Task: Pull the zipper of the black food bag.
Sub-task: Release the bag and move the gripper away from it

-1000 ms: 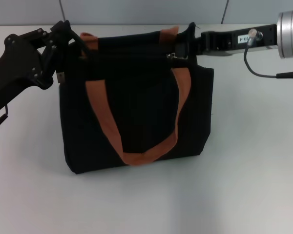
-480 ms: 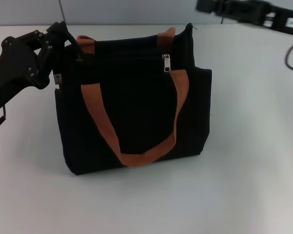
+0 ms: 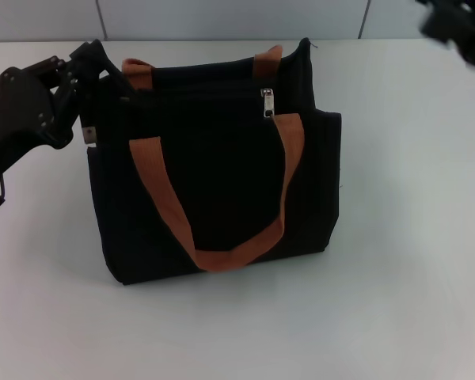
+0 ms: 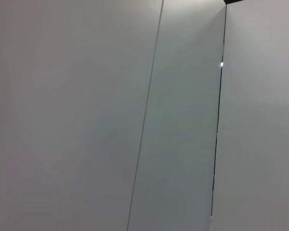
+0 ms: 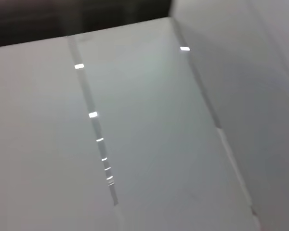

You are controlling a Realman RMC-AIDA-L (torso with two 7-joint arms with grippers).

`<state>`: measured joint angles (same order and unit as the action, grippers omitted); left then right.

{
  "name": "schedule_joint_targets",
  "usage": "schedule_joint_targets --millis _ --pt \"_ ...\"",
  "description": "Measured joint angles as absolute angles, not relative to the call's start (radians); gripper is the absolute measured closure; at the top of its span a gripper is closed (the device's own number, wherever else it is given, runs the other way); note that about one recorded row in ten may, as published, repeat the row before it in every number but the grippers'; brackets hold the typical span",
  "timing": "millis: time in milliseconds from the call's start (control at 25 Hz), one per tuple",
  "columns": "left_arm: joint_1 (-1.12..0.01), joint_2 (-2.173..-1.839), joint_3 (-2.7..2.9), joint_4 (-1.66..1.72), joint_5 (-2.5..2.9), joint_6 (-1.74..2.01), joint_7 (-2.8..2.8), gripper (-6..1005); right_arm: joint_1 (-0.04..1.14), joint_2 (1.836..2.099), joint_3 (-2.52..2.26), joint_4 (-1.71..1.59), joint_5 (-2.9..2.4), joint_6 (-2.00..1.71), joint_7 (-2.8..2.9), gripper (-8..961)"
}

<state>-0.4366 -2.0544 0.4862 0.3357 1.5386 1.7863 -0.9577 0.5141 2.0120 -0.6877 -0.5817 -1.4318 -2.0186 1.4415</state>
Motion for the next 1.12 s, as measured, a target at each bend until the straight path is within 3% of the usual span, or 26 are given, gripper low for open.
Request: schedule_joint_targets --millis 160,240,1120 --pt "-0.431 -2.047 0.486 0.335 1.540 1.784 -0.976 882 0.487 2.004 -0.702 -0.572 -1.475 -2.078 1.325 317" --pt "-0.428 -2.039 0.486 0.336 1.540 1.782 -0.991 882 0.461 2.003 -0.704 -0.576 -1.572 -2.123 1.210 194" --pt "-0.420 -2.013 0.488 0.336 1.543 1.773 -1.066 875 0.434 2.039 -0.704 -0.566 -1.931 -2.003 0.982 194"
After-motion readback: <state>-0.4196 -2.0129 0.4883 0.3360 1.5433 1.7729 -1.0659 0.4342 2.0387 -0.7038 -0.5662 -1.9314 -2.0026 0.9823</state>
